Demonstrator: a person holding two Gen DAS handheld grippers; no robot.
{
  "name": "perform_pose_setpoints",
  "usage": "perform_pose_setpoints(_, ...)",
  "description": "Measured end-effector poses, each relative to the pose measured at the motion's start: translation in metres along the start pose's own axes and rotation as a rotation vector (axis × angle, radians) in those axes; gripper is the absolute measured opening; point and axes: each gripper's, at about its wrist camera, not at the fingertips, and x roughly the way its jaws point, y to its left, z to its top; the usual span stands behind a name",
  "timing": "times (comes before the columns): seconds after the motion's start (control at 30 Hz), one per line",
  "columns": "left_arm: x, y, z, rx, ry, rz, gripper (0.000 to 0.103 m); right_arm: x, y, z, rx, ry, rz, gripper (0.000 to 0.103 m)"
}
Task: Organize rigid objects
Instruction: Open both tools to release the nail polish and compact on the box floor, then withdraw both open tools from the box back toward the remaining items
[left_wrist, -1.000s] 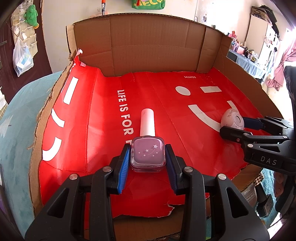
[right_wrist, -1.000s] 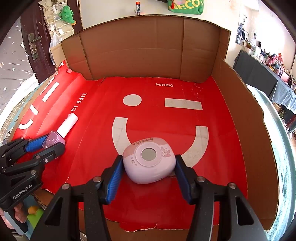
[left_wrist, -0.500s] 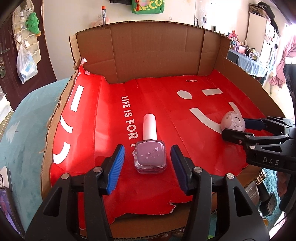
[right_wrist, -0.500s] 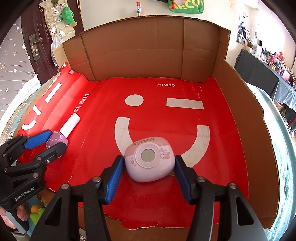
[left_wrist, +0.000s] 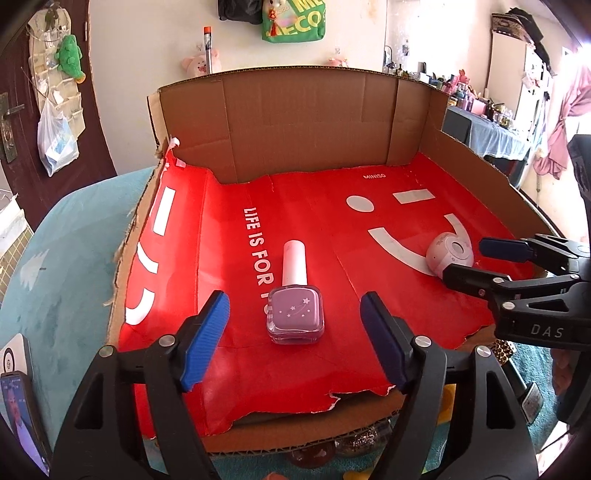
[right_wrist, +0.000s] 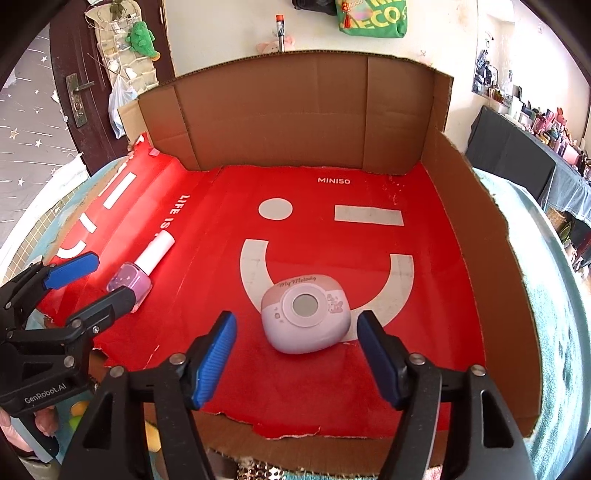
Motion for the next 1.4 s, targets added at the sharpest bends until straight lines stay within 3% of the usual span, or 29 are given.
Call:
perform_pose_setpoints(0.07, -0.002, 0.0, 0.0, -0.002, -0.003, -0.007, 0.077, -0.006, 0.0, -0.001, 0.002, -0.012, 0.006, 0.072)
perform_pose_setpoints(0.2, -0.011, -0.002, -0.001, 0.006, -0.026, 0.011, 0.09, -0.02, 0.001, -0.004, 0.004, -0.046, 0.021, 0.077)
perform_pose_setpoints(0.33, -0.021, -0.001, -0.001, 0.0, -0.047, 0.008, 0.091, -0.033, 0.002, -0.006, 0.007, -0.081, 0.031, 0.081)
perform_pose_setpoints(0.43, -0.028, -0.001, -0.001, -0.006, -0.066, 0.022, 0.098, -0.041, 0.002, -0.009, 0.012, -0.104, 0.043, 0.087)
perform_pose_setpoints(0.63, -0.041, -0.001, -0.003, -0.023, -0.089, 0.018, 0.099, -0.058, 0.001, -0.013, 0.031, -0.161, 0.075, 0.103)
perform_pose_setpoints(0.73, -0.047, 0.001, -0.004, -0.043, -0.101, 0.015, 0.103, -0.067, 0.001, -0.016, 0.032, -0.196, 0.084, 0.103)
perform_pose_setpoints(1.4, -0.085, -0.003, -0.029, -0.093, -0.162, -0.001, 0.103, -0.116, 0.016, -0.052, 0.035, -0.359, 0.04, 0.103)
